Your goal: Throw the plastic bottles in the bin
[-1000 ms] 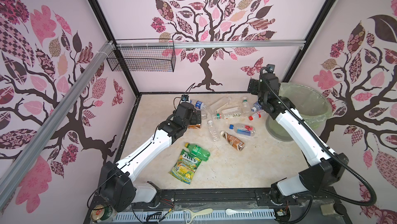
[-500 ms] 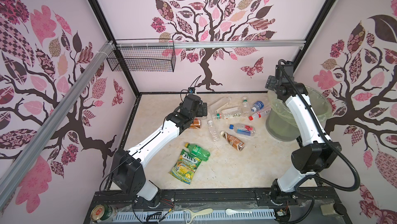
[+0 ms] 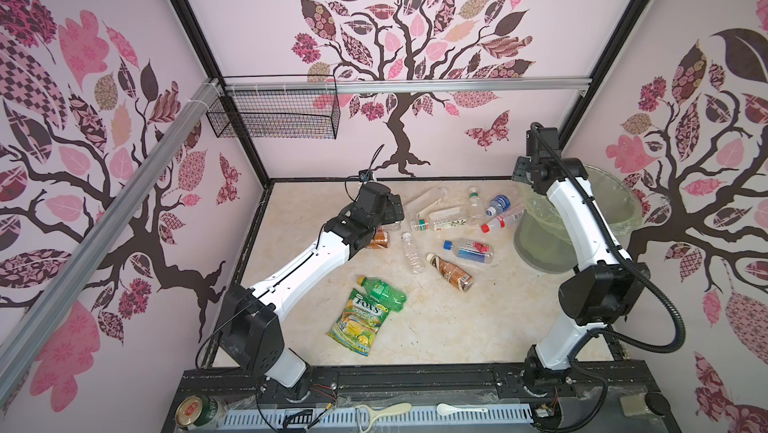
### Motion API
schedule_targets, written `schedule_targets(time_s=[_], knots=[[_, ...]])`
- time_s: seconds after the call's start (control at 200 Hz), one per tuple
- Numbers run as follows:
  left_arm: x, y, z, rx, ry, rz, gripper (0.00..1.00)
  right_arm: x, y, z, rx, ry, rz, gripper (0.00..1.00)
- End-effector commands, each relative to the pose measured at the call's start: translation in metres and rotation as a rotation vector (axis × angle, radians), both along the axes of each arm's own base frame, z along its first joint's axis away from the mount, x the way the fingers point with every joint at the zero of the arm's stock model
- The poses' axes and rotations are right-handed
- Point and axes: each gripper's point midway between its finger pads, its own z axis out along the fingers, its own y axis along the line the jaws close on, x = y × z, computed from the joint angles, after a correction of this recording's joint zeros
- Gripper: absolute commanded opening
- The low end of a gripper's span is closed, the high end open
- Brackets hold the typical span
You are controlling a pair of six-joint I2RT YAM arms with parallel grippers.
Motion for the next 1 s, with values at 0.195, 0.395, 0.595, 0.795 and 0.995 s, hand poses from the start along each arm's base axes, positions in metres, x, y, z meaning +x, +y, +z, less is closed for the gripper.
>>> schedule_targets(time_s=[0.195, 0.395, 0.595, 0.795, 0.995], knots=[[-0.036, 0.013, 0.025, -0.042, -0.037, -0.022, 0.98, -0.003, 0.004, -0.029, 0.030, 0.074, 0.037, 0.60], [-0.044, 0.022, 0.033, -0.020, -0.062, -0.022, 0.98, -0.005, 0.006, -0.035, 0.030, 0.089, 0.048, 0.48], [-0.044, 0.024, 0.036, -0.012, -0.074, -0.018, 0.98, -0.008, 0.011, -0.040, 0.061, 0.098, 0.066, 0.34], [-0.044, 0.025, 0.037, -0.012, -0.081, -0.018, 0.98, -0.014, 0.015, -0.043, 0.082, 0.104, 0.082, 0.25], [-0.045, 0.026, 0.040, -0.010, -0.089, -0.015, 0.98, -0.016, 0.018, -0.035, 0.093, 0.081, 0.094, 0.17]])
